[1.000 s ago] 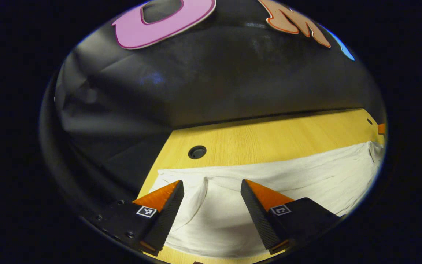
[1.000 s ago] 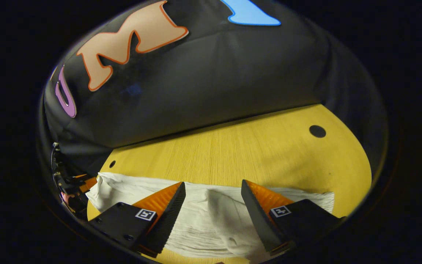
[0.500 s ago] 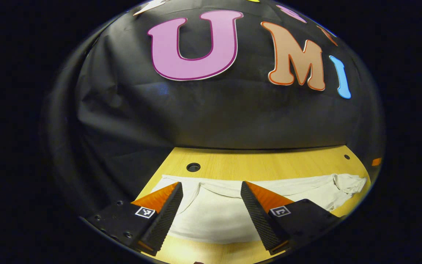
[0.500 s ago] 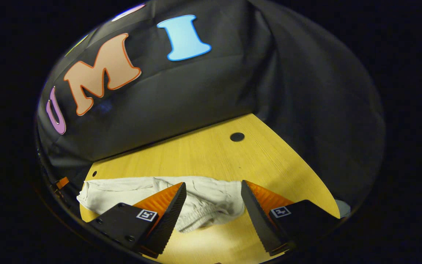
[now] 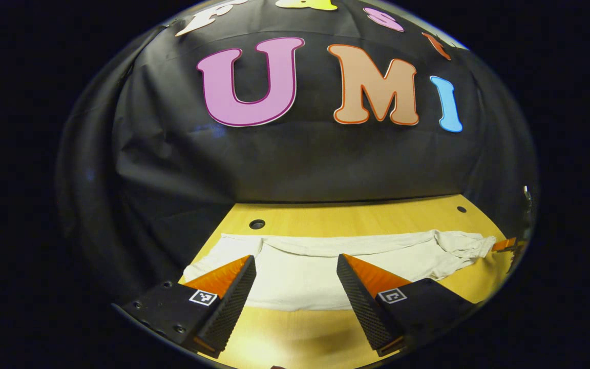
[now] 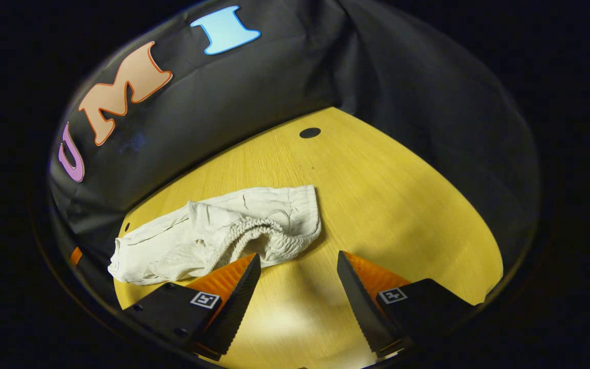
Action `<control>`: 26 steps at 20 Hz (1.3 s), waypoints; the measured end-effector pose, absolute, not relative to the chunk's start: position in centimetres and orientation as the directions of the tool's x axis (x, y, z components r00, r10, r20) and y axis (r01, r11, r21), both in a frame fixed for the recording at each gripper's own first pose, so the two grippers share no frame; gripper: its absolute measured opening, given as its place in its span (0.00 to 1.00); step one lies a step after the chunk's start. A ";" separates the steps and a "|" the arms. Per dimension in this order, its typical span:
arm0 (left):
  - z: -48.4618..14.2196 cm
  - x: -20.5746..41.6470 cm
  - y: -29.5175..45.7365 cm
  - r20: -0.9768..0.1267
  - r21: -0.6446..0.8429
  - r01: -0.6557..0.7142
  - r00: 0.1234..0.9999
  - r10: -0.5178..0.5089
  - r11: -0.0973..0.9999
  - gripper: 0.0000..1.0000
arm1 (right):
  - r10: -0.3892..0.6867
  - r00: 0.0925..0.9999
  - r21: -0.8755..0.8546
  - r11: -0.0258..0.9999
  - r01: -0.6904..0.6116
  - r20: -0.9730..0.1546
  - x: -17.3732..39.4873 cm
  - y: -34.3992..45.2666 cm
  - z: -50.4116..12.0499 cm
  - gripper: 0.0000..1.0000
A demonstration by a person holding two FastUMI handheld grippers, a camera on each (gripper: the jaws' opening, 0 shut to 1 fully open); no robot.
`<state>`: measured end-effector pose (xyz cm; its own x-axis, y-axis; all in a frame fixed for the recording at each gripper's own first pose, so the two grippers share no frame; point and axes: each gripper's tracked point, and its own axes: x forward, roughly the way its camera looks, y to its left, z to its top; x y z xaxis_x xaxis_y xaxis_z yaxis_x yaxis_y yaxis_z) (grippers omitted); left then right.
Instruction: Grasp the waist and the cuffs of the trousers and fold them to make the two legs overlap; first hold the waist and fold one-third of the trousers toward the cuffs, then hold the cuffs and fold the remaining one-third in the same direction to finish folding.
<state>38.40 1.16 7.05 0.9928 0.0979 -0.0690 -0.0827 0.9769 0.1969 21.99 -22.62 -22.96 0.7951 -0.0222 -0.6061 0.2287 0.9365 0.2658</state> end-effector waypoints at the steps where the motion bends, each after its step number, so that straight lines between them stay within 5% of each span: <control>1: 7.1 38.5 1.0 -0.079 0.188 -0.072 0.993 0.088 0.980 0.97 | -0.007 0.796 0.286 0.931 0.225 -0.605 22.8 -22.3 -23.6 0.92; 13: 11.8 36.4 -0.6 -0.025 0.181 -0.055 0.998 0.061 0.982 0.97 | 0.100 0.818 0.467 0.857 0.219 -0.567 26.8 -21.1 -24.6 0.93; 17: 11.3 35.9 -1.3 -0.033 0.171 -0.043 0.998 0.049 0.984 0.98 | 0.075 0.820 0.472 0.846 0.249 -0.567 26.9 -20.8 -24.7 0.30; 18: 11.2 35.8 -1.3 -0.038 0.169 -0.040 0.998 0.047 0.985 0.97 | 0.069 0.833 0.472 0.848 0.241 -0.550 27.0 -20.7 -24.1 0.29; 19: 11.0 35.8 -1.2 -0.044 0.168 -0.038 0.998 0.046 0.985 0.97 | 0.074 0.848 0.483 0.846 0.226 -0.525 27.1 -20.5 -23.4 0.16; 20: 10.9 35.6 -1.2 -0.047 0.167 -0.037 0.998 0.045 0.985 0.97 | 0.075 0.862 0.494 0.843 0.214 -0.501 27.1 -20.4 -22.5 0.21; 26: 11.0 34.0 1.9 -0.018 0.133 -0.085 0.996 0.088 0.987 0.97 | 0.070 0.924 0.521 0.841 0.149 -0.376 26.9 -17.1 -15.6 0.17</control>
<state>34.01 1.92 10.98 0.9959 0.0881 -0.0184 -0.0849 0.9875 0.1331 26.93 -17.06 -15.64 0.9239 0.0697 -0.3763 0.1487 0.8406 0.5209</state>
